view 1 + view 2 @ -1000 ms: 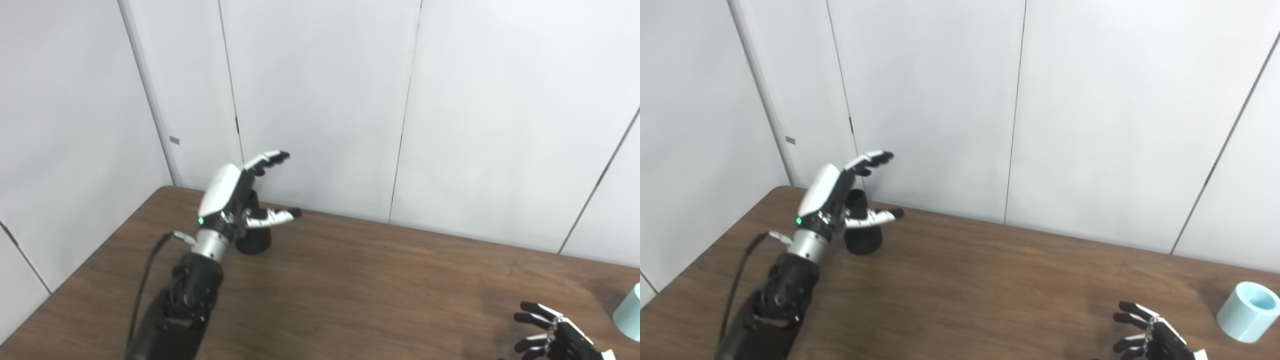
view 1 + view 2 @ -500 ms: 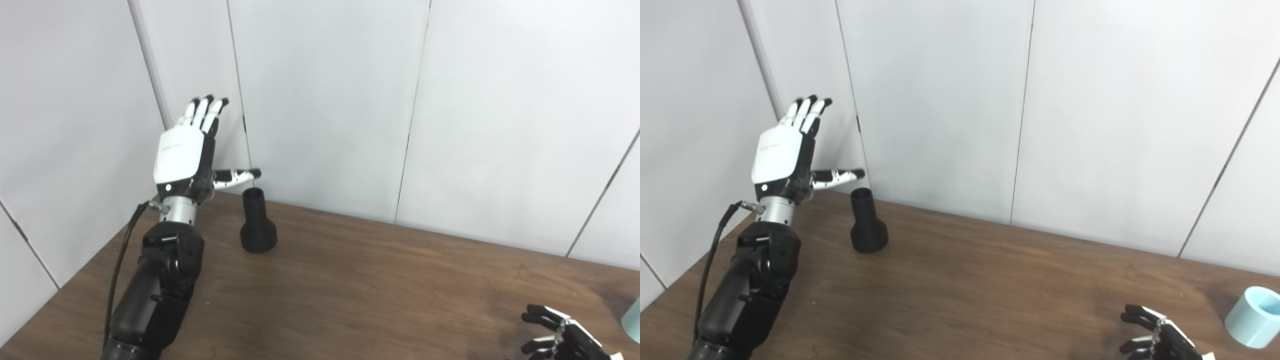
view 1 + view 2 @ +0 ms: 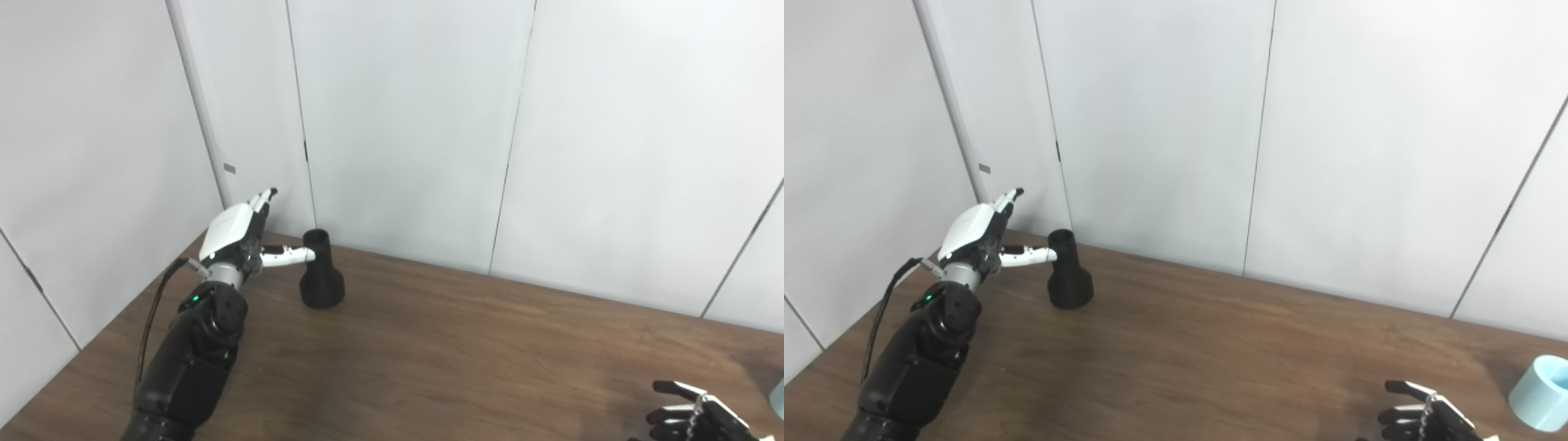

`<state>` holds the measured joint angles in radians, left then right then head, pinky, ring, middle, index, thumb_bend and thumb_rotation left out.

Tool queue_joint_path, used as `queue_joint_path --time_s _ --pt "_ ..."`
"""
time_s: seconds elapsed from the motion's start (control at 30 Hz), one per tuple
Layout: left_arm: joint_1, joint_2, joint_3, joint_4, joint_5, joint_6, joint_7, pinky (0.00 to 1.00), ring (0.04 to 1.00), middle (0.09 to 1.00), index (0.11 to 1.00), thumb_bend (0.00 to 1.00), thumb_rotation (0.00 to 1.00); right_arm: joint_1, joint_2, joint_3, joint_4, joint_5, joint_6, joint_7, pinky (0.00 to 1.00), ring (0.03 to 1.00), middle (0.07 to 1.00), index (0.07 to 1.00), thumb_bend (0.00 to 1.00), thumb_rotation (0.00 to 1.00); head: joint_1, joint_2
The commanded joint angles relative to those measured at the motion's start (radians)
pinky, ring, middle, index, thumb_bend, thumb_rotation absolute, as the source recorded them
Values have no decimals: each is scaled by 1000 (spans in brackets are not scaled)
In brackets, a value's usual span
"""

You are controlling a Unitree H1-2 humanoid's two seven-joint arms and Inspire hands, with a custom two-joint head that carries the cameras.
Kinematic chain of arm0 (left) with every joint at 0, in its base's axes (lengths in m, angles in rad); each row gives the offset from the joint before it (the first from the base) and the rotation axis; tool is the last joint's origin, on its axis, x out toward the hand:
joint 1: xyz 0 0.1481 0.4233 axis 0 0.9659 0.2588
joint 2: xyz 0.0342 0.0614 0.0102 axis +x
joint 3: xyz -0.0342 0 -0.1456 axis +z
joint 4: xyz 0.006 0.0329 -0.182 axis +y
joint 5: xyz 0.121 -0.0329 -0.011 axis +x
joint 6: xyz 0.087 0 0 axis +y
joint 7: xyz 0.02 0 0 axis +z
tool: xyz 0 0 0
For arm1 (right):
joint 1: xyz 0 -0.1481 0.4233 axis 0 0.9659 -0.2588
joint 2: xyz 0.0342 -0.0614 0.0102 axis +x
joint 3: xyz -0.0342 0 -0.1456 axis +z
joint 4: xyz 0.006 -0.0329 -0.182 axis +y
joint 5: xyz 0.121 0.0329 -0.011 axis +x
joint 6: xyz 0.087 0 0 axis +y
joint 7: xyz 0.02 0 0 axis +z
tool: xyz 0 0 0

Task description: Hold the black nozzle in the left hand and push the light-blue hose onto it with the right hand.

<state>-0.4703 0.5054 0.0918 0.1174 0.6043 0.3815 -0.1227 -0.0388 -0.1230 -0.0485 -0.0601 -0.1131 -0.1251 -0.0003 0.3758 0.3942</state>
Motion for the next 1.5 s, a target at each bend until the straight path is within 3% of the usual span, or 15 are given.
queue_joint_path --time_s 0.0,0.33,0.77,1.23,1.47 --pt "-25 36 4 10 -17 -14 24 1000 1000 1000 1000 1000 577 -19 -15 -5 -44 -1 -18 -2 323 417 484 633 555 0 1 0" --pt "-16 36 -34 102 -28 -28 63 1000 1000 1000 1000 1000 582 -14 -15 -1 -68 -8 -9 1 325 420 484 643 554 0 -2 16" --pt "2 -10 -71 191 -78 -129 169 1000 1000 941 901 1000 431 -2 -9 7 -119 -15 30 5 345 425 485 651 553 0 -10 33" --pt "-15 -50 -98 306 -126 -159 210 1000 1000 933 869 1000 414 3 -6 18 -174 -23 81 6 348 430 486 655 551 0 -16 50" --pt "-43 -51 -121 420 -132 -189 244 985 1000 915 864 997 417 7 -4 30 -191 -30 81 8 331 426 488 652 549 0 -25 57"
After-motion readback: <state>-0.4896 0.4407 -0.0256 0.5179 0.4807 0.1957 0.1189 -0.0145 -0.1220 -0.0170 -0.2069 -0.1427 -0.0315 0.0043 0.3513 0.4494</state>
